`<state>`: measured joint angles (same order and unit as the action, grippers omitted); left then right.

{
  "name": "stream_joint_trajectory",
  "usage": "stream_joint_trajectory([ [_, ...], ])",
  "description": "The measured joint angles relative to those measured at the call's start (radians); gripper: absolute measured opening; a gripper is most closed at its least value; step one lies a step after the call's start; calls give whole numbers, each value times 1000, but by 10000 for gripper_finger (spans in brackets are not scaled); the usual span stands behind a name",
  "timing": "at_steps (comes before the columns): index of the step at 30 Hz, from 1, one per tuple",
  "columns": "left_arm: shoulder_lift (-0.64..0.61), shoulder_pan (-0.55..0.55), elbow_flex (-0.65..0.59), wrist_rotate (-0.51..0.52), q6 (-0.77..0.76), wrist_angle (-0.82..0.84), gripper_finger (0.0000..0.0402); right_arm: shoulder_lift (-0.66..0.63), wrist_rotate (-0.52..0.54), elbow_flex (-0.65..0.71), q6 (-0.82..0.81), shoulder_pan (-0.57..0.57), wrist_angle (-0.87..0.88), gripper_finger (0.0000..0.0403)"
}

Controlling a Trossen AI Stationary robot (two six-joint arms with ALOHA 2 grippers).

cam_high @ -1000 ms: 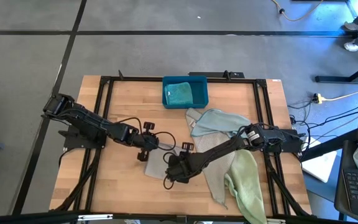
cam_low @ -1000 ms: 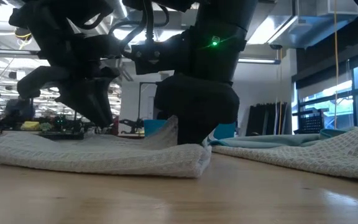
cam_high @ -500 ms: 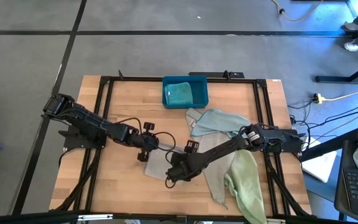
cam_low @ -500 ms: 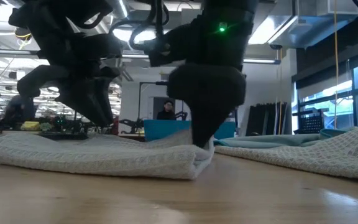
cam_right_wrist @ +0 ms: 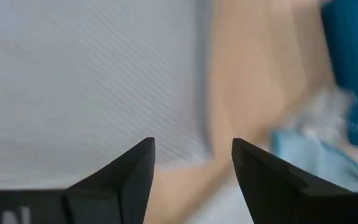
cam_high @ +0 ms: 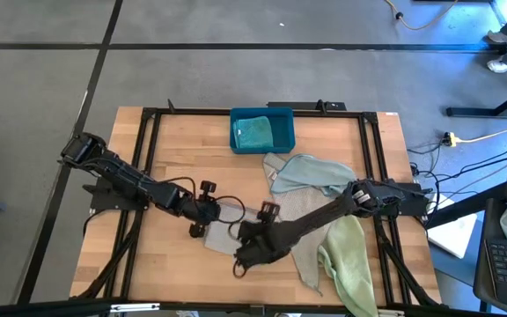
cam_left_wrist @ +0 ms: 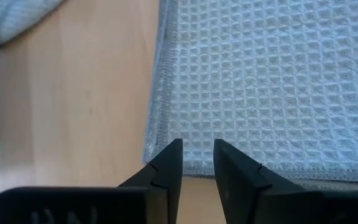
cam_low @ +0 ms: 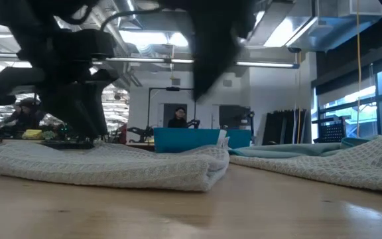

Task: Fold microfiber towels
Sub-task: Put the left folded gray towel into the blue bin

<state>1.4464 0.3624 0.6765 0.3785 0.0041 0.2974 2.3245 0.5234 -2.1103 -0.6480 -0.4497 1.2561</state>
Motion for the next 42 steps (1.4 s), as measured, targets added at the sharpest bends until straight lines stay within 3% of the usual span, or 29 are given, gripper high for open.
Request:
stream_joint_trajectory([
  [4, 0, 61, -2, 72, -41, 11, 78, -5, 7, -60, 73, -38, -139, 216],
  [15, -48, 275, -3, 244, -218, 64, 78, 78, -69, -60, 54, -128, -398, 216],
  [20, -112, 356, -3, 298, -266, 64, 78, 141, -53, -58, 60, -158, -378, 216],
  [26, -141, 427, -3, 368, -312, 74, 78, 149, 69, -59, 81, -176, -304, 216],
  [42, -140, 443, -3, 364, -361, 119, 78, 230, 68, -60, 133, -173, -272, 216],
])
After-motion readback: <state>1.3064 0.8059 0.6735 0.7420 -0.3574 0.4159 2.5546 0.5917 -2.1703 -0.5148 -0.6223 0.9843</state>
